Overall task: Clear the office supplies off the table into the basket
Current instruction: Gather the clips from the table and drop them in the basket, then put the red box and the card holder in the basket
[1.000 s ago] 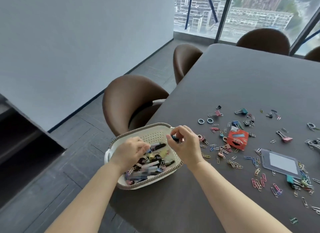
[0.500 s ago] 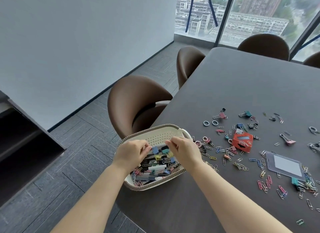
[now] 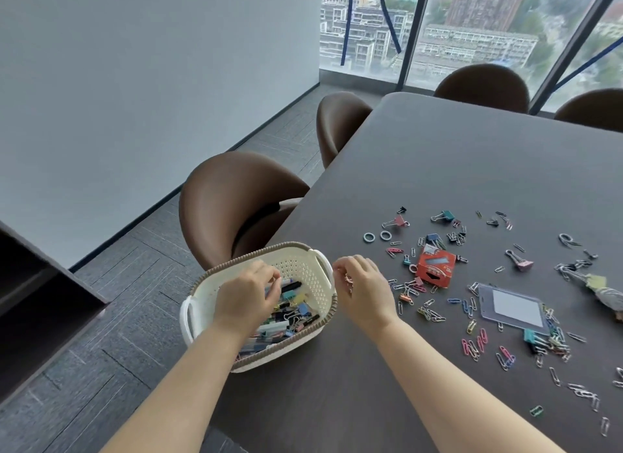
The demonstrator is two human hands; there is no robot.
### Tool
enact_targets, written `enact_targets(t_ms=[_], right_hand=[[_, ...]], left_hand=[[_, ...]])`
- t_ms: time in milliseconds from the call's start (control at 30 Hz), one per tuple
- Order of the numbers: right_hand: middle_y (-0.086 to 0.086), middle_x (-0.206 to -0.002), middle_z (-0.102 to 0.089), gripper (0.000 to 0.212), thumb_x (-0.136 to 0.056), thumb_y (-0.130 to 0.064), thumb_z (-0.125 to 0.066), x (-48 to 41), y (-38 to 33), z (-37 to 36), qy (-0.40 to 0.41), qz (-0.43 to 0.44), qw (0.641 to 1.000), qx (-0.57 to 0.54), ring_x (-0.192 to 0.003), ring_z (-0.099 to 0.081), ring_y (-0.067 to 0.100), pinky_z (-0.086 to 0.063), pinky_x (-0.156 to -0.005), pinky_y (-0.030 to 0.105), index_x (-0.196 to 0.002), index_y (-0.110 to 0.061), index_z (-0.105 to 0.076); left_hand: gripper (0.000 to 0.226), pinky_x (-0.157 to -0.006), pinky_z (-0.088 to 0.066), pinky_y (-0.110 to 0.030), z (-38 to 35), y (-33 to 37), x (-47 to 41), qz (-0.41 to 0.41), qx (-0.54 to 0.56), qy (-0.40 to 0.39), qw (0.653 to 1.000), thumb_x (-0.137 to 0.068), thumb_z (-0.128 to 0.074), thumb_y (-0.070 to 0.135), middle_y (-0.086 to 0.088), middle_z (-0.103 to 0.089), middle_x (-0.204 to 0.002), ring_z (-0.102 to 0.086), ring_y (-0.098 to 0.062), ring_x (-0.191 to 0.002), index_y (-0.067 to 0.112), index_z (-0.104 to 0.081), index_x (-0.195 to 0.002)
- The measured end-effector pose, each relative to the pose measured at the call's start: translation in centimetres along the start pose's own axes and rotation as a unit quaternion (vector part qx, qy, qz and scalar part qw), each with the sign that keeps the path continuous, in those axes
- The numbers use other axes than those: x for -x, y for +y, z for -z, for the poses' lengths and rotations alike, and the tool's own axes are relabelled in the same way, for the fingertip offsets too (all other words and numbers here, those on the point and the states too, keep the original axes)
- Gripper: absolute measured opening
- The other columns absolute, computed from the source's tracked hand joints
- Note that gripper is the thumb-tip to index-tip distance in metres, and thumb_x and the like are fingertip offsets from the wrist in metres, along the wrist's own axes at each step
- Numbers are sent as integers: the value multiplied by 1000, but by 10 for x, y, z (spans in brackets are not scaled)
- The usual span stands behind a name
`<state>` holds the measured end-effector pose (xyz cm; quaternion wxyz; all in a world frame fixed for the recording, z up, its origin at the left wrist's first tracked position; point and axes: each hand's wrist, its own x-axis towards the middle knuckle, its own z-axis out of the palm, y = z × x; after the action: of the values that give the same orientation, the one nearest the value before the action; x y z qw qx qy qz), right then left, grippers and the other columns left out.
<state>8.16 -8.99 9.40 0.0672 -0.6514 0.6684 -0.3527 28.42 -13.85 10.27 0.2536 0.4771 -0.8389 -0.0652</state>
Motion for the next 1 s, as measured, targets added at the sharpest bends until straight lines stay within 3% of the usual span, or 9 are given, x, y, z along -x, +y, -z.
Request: enact_targets(t_ms=[200, 400, 533, 667, 833, 1000], right_hand=[[6, -102, -63, 20, -83, -14, -62, 41, 77, 42, 10, -121, 991, 53, -95, -54, 28, -44, -85, 39, -103, -11, -61], [5, -104, -62, 23, -81, -11, -60, 90, 146, 84, -19, -231, 968, 92, -96, -53, 27, -43, -88, 39, -105, -11, -60], [6, -109, -61, 25, -83, -14, -58, 103, 182, 107, -40, -283, 953, 104, -103, -50, 27, -41, -91, 38, -108, -12, -59], [3, -123, -55, 35, -86, -17, -55, 103, 216, 121, -75, -317, 938, 118, -114, -45, 24, -37, -98, 34, -120, -15, -53], [1, -151, -26, 53, -91, -22, -47, 86, 260, 127, -154, -355, 908, 160, -139, -21, 18, -22, -113, 33, -141, -18, -29], [-3, -157, 0, 71, -91, -23, -51, 58, 294, 133, -232, -374, 875, 204, -144, 0, 18, -15, -116, 44, -147, -25, -7]], left_hand=[[24, -53, -47, -25, -42, 77, -21, -96, 34, 32, 994, -82, -46, 27, 3, -62, -72, -57, -15, -62, 15, -66, -76], [24, -56, -52, -26, -104, 148, -36, -139, 101, -52, 984, -80, -46, 28, 2, -62, -76, -61, -18, -71, 16, -67, -79], [21, -59, -54, -32, -145, 174, -46, -121, 100, -135, 978, -78, -54, 27, -1, -61, -85, -61, -22, -77, 14, -67, -88], [34, -89, -47, -38, -180, 196, -65, -84, 53, -229, 968, -86, -59, 29, -3, -50, -118, -48, -22, -108, 14, -57, -116], [57, -111, -23, -38, -224, 213, -104, -19, -29, -308, 951, -90, -47, 45, -9, -18, -150, -14, -27, -138, 17, -33, -138], [74, -113, -18, -43, -257, 225, -133, 40, -72, -344, 936, -85, -45, 60, -16, -8, -152, -11, -34, -139, 20, -22, -142]])
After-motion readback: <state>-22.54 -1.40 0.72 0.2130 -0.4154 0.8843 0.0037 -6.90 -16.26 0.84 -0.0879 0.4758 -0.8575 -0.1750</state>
